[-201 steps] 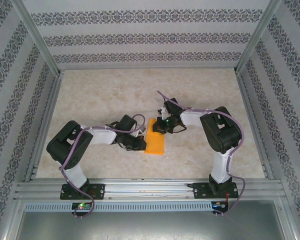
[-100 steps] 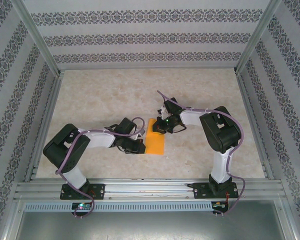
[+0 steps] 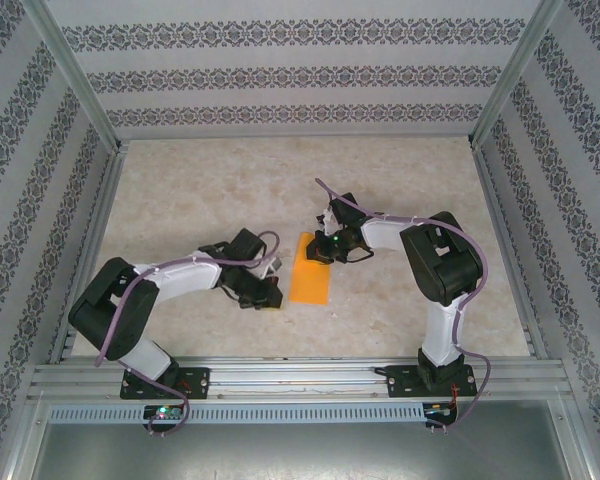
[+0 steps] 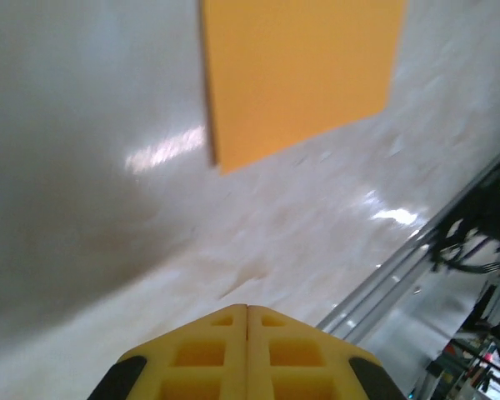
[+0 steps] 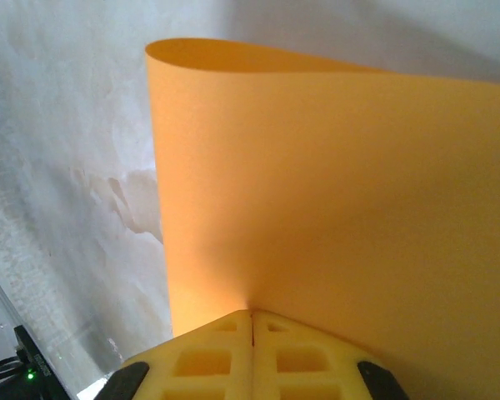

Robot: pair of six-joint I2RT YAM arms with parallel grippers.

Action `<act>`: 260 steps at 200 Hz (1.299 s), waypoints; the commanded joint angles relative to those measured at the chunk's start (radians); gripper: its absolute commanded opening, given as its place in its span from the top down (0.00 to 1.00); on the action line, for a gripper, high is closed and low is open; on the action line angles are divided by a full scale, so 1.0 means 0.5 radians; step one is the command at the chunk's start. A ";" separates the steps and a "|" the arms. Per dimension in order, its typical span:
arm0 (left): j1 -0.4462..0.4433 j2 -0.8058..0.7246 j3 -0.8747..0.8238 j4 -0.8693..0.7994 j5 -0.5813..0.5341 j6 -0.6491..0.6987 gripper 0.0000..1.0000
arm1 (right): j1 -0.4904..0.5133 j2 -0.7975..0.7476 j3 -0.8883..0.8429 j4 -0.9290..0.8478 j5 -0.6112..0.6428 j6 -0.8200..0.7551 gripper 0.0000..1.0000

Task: Fold a paper plane with a square sheet of paper (fold left side to right side)
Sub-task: First fold the square sheet of paper in half at the center of the table, then hold the square sheet of paper at the center of the table.

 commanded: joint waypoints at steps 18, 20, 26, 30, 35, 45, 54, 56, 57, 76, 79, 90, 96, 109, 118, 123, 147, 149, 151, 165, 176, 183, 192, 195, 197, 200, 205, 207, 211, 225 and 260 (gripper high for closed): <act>0.074 0.242 0.290 -0.137 0.066 0.175 0.98 | 0.000 0.057 -0.029 -0.074 0.244 -0.057 1.00; 0.074 0.262 0.303 -0.130 0.068 0.175 0.98 | 0.000 0.055 -0.030 -0.075 0.245 -0.056 1.00; 0.076 0.307 0.336 -0.097 0.079 0.172 0.98 | 0.004 0.057 -0.029 -0.074 0.245 -0.055 1.00; 0.077 0.340 0.350 -0.069 0.083 0.169 0.98 | 0.006 0.058 -0.030 -0.074 0.249 -0.055 1.00; 0.077 0.378 0.364 -0.031 0.090 0.158 0.98 | 0.007 0.055 -0.030 -0.073 0.247 -0.052 1.00; 0.074 0.451 0.405 0.024 0.098 0.147 0.98 | 0.009 0.055 -0.028 -0.073 0.247 -0.051 1.00; 0.077 0.518 0.447 0.051 0.107 0.141 0.98 | 0.013 0.055 -0.026 -0.074 0.245 -0.050 1.00; 0.076 0.533 0.458 0.054 0.109 0.139 0.98 | 0.011 0.055 -0.028 -0.073 0.245 -0.049 1.00; 0.074 0.539 0.463 0.056 0.111 0.140 0.98 | 0.012 0.055 -0.027 -0.073 0.245 -0.050 1.00; 0.066 0.628 0.529 0.117 0.141 0.112 0.98 | 0.020 0.053 -0.025 -0.076 0.245 -0.047 1.00; 0.065 0.639 0.536 0.128 0.147 0.107 0.98 | 0.022 0.053 -0.024 -0.074 0.243 -0.047 1.00; 0.056 0.664 0.556 0.161 0.158 0.090 0.98 | 0.027 0.054 -0.024 -0.074 0.244 -0.044 1.00; 0.050 0.677 0.562 0.171 0.160 0.086 0.98 | 0.028 0.055 -0.024 -0.076 0.245 -0.044 1.00; 0.043 0.693 0.565 0.194 0.163 0.077 0.98 | 0.031 0.055 -0.028 -0.076 0.245 -0.041 1.00; 0.040 0.703 0.560 0.210 0.155 0.069 0.98 | 0.031 0.055 -0.028 -0.075 0.249 -0.041 1.00; 0.040 0.707 0.557 0.214 0.150 0.067 0.98 | 0.031 0.055 -0.028 -0.076 0.248 -0.040 1.00; 0.037 0.741 0.539 0.213 0.097 0.069 0.98 | 0.034 0.046 -0.021 -0.074 0.242 -0.040 1.00; 0.037 0.744 0.537 0.209 0.093 0.065 0.99 | 0.034 0.046 -0.018 -0.075 0.239 -0.039 1.00; 0.037 0.746 0.536 0.207 0.087 0.067 0.99 | 0.033 0.043 -0.019 -0.073 0.237 -0.038 1.00; 0.034 0.765 0.523 0.181 0.055 0.067 1.00 | 0.033 0.021 -0.002 -0.074 0.216 -0.032 1.00; 0.028 0.775 0.512 0.158 0.032 0.059 1.00 | 0.034 -0.003 0.022 -0.074 0.194 -0.021 0.98; 0.025 0.775 0.494 0.157 0.024 0.045 1.00 | 0.033 -0.022 0.037 -0.075 0.182 -0.017 0.96; 0.020 0.767 0.467 0.166 0.009 0.021 1.00 | 0.029 -0.061 0.059 -0.075 0.169 -0.005 0.92; 0.019 0.763 0.459 0.168 0.004 0.012 1.00 | 0.026 -0.075 0.066 -0.073 0.164 -0.001 0.90; 0.017 0.761 0.451 0.170 0.003 0.004 1.00 | 0.024 -0.084 0.070 -0.073 0.162 0.001 0.89; 0.014 0.756 0.439 0.176 -0.001 -0.005 1.00 | 0.021 -0.100 0.072 -0.074 0.162 0.002 0.88; 0.010 0.746 0.422 0.185 -0.009 -0.025 1.00 | 0.015 -0.130 0.077 -0.074 0.162 0.008 0.86; 0.010 0.743 0.413 0.189 -0.014 -0.036 1.00 | 0.013 -0.143 0.076 -0.073 0.164 0.010 0.86; 0.005 0.737 0.396 0.199 -0.024 -0.054 1.00 | 0.008 -0.169 0.073 -0.074 0.168 0.014 0.85; -0.002 0.712 0.342 0.252 -0.044 -0.135 1.00 | -0.017 -0.269 0.040 -0.078 0.174 0.026 0.83; -0.054 0.663 0.243 0.353 -0.106 -0.311 1.00 | -0.062 -0.554 -0.168 -0.131 0.173 0.065 0.90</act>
